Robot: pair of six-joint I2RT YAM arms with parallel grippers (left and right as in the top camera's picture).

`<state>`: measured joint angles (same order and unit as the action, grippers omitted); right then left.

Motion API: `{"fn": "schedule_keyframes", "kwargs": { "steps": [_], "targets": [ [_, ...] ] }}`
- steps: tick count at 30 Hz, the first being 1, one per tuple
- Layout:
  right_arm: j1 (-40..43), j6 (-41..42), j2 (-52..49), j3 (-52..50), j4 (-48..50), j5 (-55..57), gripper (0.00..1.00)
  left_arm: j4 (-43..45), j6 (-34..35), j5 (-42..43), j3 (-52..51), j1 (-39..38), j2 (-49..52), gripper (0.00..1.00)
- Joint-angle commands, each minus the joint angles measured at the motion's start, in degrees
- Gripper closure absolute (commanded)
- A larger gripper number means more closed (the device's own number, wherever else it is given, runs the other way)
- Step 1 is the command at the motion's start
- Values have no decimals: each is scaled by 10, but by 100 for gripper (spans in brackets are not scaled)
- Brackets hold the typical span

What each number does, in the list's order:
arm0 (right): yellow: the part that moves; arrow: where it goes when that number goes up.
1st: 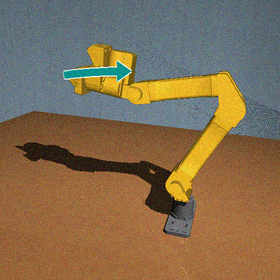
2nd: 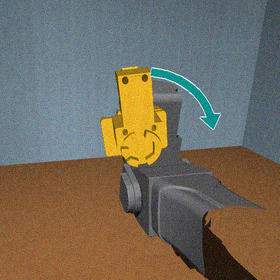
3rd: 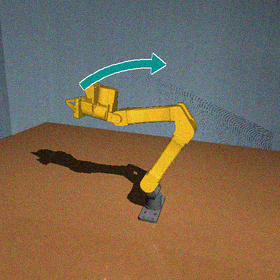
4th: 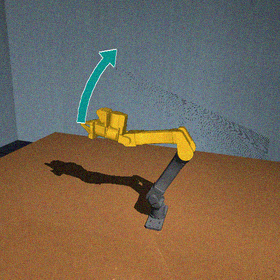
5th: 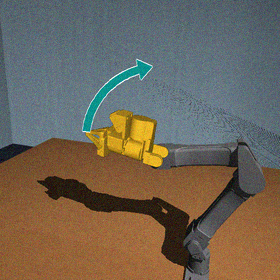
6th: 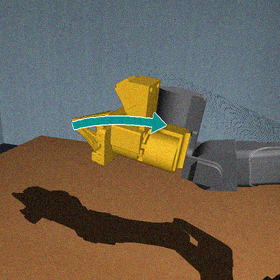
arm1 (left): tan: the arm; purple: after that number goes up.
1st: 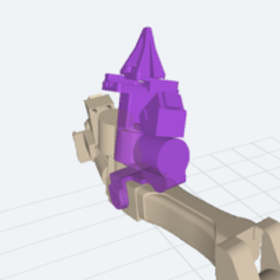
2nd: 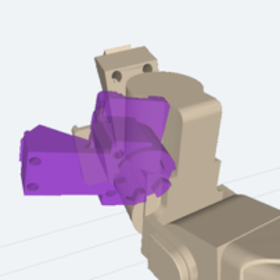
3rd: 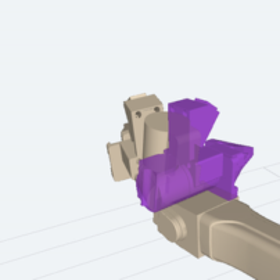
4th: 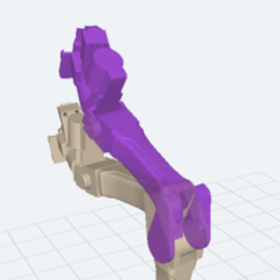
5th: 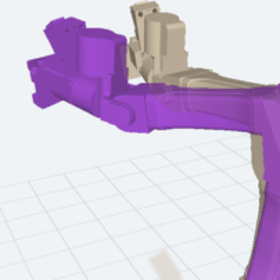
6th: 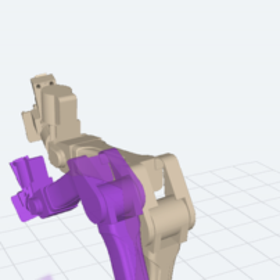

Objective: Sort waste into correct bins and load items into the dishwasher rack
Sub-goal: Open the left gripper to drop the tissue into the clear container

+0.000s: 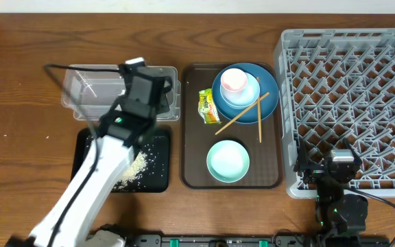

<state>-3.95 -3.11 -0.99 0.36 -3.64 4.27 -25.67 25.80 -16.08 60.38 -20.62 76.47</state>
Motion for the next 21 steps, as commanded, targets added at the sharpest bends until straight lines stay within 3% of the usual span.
{"fn": "schedule_keyframes", "kwargs": {
  "steps": [1, 7, 13, 21],
  "targets": [
    [-6, 9, 1, 0, -3, -2, 1, -14, -7, 144, 15, 1, -40, 68],
    [-6, 9, 1, 0, -3, -2, 1, -28, -5, 275, 12, -8, -35, 64],
    [-6, 9, 1, 0, -3, -2, 1, -16, 24, 269, 11, -50, 22, 57],
    [-6, 9, 1, 0, -3, -2, 2, 20, 114, 268, 11, -66, 115, 57]
  ]
}}
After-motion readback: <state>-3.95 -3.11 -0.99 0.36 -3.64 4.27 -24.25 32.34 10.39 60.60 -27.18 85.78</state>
